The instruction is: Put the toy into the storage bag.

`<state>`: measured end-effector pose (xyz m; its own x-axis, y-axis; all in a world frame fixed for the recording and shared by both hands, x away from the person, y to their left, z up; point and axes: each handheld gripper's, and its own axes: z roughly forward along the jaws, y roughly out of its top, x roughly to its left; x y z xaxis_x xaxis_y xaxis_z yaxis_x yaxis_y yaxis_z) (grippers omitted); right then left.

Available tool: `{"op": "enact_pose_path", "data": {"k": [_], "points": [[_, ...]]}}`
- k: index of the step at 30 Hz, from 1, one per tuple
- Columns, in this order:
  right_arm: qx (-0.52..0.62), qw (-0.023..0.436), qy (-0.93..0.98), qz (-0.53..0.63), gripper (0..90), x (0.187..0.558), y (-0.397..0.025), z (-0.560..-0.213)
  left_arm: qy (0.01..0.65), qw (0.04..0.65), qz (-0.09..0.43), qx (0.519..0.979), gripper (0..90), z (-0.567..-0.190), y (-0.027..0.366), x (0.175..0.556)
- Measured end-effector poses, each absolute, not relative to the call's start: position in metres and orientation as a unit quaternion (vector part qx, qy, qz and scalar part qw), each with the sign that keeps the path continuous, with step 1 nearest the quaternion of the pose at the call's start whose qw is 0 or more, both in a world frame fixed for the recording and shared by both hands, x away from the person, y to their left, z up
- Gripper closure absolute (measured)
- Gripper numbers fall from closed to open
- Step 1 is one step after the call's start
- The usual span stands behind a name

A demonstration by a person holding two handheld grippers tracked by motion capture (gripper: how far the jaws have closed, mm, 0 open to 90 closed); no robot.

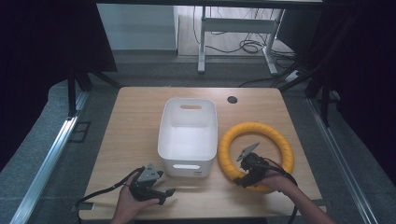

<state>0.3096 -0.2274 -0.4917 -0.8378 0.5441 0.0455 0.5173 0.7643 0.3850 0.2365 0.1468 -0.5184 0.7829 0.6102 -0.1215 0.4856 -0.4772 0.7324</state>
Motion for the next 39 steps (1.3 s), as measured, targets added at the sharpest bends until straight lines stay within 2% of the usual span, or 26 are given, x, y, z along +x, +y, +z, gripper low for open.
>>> {"op": "enact_pose_path", "data": {"k": [7, 10, 16, 29, 39], "points": [[0.273, 0.031, 0.948, 0.163, 34.7, 0.309, -0.220, -0.498, 0.320, 0.396, 0.076, 0.857, 19.1, -0.520, 0.146, 0.237], [0.269, 0.027, 0.952, 0.147, 41.8, 0.310, -0.216, -0.501, 0.320, 0.396, 0.076, 0.858, 19.1, -0.521, 0.145, 0.237], [0.267, 0.017, 0.954, 0.138, 48.7, 0.310, -0.212, -0.502, 0.319, 0.397, 0.078, 0.857, 19.1, -0.521, 0.145, 0.237], [0.275, -0.007, 0.947, 0.164, 50.2, 0.315, -0.219, -0.498, 0.319, 0.395, 0.078, 0.858, 19.1, -0.522, 0.144, 0.237], [0.297, -0.040, 0.920, 0.251, 50.5, 0.323, -0.242, -0.471, 0.319, 0.394, 0.077, 0.858, 19.1, -0.523, 0.144, 0.237]]}}
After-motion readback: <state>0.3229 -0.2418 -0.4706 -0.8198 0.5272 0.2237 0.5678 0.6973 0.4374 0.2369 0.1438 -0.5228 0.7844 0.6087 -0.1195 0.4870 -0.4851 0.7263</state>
